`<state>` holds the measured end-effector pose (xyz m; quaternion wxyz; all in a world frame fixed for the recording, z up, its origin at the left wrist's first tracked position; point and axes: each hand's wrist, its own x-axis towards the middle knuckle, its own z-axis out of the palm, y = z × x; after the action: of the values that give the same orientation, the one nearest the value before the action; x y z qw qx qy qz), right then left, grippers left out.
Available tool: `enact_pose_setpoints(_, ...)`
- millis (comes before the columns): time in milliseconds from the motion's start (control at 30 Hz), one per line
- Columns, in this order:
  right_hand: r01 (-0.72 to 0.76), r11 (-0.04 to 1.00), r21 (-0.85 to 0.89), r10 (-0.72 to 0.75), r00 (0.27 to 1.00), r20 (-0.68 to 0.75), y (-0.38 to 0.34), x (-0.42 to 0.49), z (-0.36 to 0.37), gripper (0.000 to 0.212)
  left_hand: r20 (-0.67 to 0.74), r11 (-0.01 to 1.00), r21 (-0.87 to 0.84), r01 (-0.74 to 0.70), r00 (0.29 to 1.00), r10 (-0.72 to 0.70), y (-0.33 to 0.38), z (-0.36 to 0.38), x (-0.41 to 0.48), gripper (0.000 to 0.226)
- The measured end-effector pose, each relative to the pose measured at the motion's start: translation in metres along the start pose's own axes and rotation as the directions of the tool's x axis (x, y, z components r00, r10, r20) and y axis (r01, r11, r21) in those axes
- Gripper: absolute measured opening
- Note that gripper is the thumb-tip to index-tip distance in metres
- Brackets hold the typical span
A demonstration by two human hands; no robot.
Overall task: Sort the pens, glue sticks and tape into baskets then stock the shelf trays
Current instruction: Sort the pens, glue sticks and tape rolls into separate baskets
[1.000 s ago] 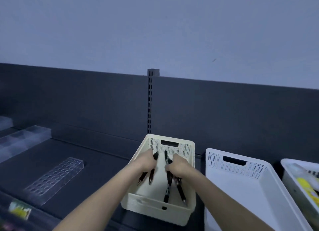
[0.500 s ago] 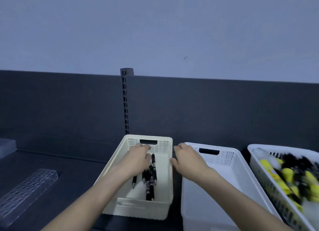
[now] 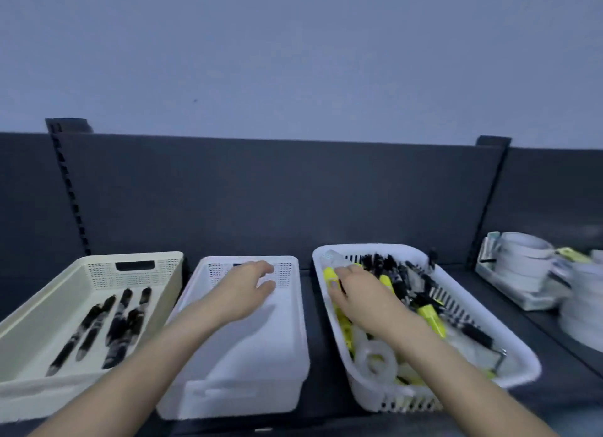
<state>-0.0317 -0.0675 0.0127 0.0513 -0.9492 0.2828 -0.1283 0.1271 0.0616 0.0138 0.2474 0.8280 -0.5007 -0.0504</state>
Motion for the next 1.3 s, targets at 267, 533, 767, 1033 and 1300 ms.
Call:
enact_pose_setpoints(267,-0.188,0.981,0.041,0.187,0.982,0.01,0.129,-0.053,-0.028,0.032,0.092,0.999,-0.013,-0.037,0.995,0.038,0.094,0.062,0.021,0.037)
enact_pose_setpoints(533,-0.239,0.969,0.064,0.239,0.971,0.015,0.153,-0.071,-0.019,0.027,0.164,0.985,0.118,-0.129,0.98,0.109,0.131,0.091,0.042,0.023)
enact_pose_setpoints(767,-0.285,0.947,-0.146,0.301,0.948,0.106,0.133,-0.052,-0.011,0.04,0.245,0.968,0.244,-0.064,0.969,0.002,0.136,0.107,0.058,0.037)
enact_pose_setpoints(1033,-0.401,0.868,0.293,0.423,0.906,-0.012,0.146,-0.047,-0.014,0.024,0.098,0.993,-0.114,0.008,0.995,0.003,0.143,0.103,0.076,0.026)
enact_pose_setpoints(1300,-0.311,0.77,0.558,0.426,0.901,-0.085,0.154,-0.056,-0.011,0.019,0.196,0.917,0.389,-0.09,0.981,0.013,0.179,0.127,0.082,0.035)
